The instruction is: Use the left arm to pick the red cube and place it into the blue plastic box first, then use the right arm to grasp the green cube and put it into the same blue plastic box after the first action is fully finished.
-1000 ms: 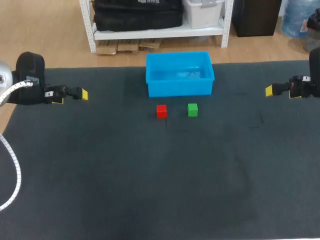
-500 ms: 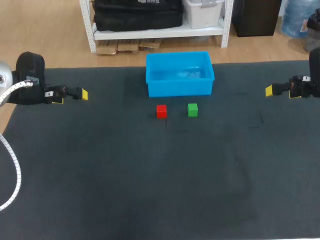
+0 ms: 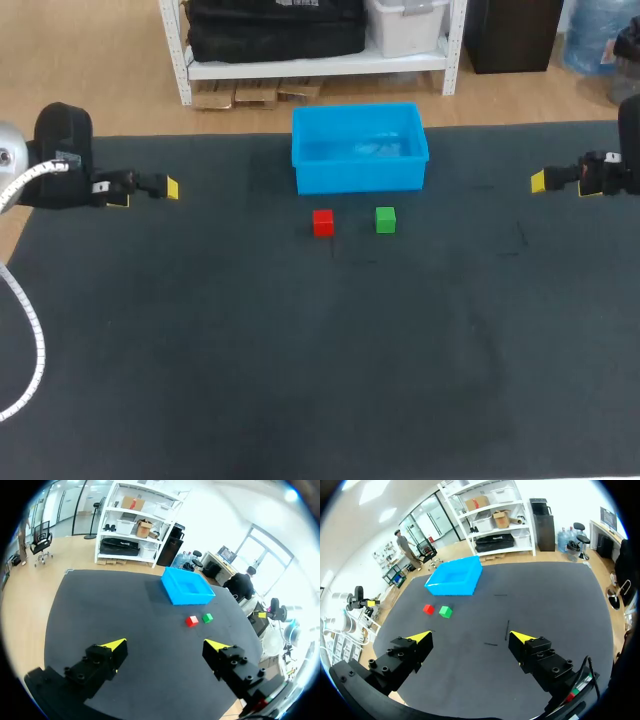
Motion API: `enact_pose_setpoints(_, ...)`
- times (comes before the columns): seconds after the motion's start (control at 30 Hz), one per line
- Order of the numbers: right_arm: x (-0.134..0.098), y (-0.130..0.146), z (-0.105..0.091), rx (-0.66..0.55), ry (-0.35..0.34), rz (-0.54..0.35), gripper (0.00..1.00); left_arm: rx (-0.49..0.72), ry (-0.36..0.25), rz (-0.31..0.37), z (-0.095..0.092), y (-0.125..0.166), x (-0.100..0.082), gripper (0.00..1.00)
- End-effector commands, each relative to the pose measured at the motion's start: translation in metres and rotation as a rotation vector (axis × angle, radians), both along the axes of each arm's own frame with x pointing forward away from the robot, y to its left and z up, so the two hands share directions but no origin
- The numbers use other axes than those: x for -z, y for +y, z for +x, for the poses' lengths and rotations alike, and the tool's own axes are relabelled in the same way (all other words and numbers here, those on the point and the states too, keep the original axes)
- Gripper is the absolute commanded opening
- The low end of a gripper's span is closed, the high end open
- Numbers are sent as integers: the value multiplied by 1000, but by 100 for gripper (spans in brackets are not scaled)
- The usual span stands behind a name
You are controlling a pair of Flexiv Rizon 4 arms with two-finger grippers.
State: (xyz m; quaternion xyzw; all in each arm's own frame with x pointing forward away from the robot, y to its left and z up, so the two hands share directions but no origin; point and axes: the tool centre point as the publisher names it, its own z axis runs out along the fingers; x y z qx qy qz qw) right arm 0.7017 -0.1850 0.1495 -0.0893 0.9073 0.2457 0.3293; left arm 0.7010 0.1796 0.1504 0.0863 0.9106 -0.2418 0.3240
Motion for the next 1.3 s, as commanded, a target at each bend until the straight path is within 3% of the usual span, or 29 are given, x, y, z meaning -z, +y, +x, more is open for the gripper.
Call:
enact_pose_setpoints(0.03, 0, 0, -1, 0, 0, -1, 100, -23, 24, 53, 8, -12, 0, 100)
enact_pose_setpoints(0.8, 0, 0, -1, 0, 0, -1, 100, -104, 138, 291, 39, -79, 10, 100)
enact_pose_setpoints(1.3, 0, 0, -1, 0, 0, -1, 100, -160, 213, 399, 61, -106, 9, 100)
